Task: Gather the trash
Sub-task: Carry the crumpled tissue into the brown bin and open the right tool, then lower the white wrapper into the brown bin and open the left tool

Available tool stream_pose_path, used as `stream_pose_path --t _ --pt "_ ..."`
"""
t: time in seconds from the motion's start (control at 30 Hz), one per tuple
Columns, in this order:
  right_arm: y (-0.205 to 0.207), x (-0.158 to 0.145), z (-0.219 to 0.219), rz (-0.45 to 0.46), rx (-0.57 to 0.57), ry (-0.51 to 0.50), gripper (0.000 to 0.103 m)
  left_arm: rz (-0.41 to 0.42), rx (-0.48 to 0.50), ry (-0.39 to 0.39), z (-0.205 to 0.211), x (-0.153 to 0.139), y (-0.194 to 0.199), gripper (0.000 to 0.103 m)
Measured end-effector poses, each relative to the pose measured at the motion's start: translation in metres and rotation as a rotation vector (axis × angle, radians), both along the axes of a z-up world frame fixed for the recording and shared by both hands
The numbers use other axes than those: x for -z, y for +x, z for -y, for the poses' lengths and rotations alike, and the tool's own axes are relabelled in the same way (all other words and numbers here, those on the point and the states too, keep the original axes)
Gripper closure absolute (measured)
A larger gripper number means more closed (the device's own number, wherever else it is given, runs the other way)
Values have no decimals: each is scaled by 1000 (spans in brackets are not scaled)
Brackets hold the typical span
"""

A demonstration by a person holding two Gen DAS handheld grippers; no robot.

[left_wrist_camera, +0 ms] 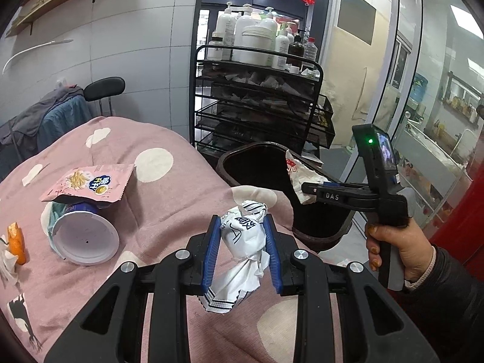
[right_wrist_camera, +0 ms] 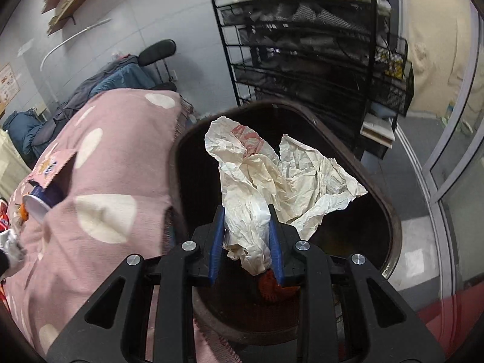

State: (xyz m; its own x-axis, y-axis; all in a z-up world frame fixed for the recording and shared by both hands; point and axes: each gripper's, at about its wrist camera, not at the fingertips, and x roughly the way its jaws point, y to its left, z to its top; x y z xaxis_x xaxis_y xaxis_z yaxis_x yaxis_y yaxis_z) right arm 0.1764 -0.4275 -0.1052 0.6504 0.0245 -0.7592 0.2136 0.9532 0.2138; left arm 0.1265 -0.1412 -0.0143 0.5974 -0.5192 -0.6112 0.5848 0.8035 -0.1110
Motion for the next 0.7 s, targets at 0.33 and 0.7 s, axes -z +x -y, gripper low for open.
stream_pose_path --t 0.33,0.7 --pt "10 23 8 -52 47 2 47 -5 32 14 14 0 3 74" --pt "-26 -5 4 43 66 -30 29 -30 107 18 51 -2 21 74"
